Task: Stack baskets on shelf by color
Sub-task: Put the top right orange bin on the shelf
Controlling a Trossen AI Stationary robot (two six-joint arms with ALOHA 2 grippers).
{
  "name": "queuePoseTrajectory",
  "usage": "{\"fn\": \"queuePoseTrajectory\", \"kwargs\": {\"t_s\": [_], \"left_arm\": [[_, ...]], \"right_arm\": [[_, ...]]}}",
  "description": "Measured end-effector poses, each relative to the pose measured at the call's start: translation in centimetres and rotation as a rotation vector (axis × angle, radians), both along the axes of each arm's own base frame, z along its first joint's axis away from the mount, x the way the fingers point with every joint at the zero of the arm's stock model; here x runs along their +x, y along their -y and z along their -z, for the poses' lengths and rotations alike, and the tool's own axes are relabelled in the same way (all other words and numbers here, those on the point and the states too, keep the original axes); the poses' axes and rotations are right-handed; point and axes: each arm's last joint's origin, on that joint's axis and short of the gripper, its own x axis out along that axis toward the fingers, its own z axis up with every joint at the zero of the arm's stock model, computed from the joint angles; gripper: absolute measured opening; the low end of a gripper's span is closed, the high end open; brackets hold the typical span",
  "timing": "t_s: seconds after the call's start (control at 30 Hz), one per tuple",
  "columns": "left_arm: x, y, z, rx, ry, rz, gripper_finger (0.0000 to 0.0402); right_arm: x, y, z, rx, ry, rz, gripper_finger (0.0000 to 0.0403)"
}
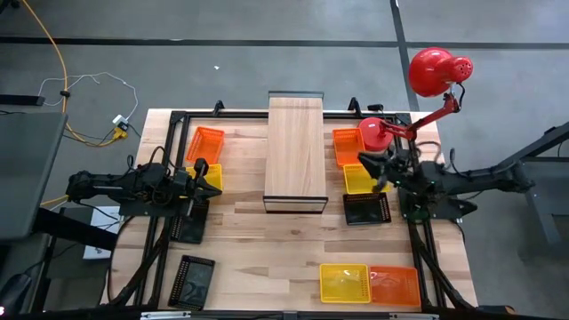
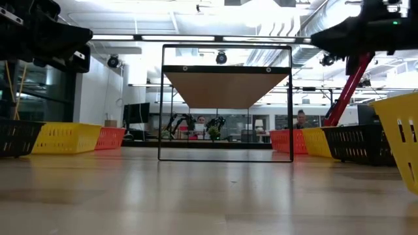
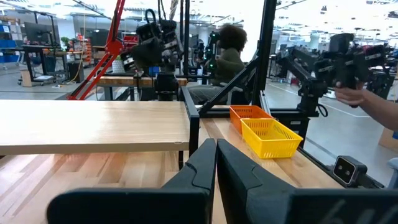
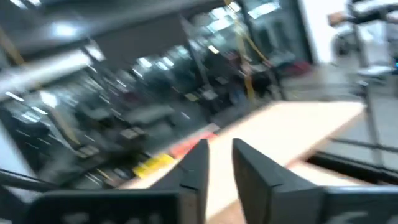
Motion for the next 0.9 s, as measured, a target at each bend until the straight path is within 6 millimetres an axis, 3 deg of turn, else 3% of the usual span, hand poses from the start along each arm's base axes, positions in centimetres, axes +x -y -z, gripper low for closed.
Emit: {"fn": "queuePoseTrajectory", "kwargs": {"t_s": [0.2,0.33,0.43,0.9], "left_arm": [[0.0,0.0,0.0,0.0,0.0,0.0,0.0003],[0.0,0.0,0.0,0.0,0.0,0.001,0.0003],[0.0,0.0,0.0,0.0,0.0,0.001,0.0003],[0.0,0.0,0.0,0.0,0.0,0.0,0.0003]], "right_arm": [[1.8,0.6,-1.6,0.169,-0.318,0.219,0.017],[2.6,1.4,-2.0,0.3,-0.493,0.41,0.0207],[3.4,2.1,-1.8,0.362,-0.588,0.518,0.0215],[5.9,6.8,3.7,0.512,-0.883,0.788,0.0216]]}}
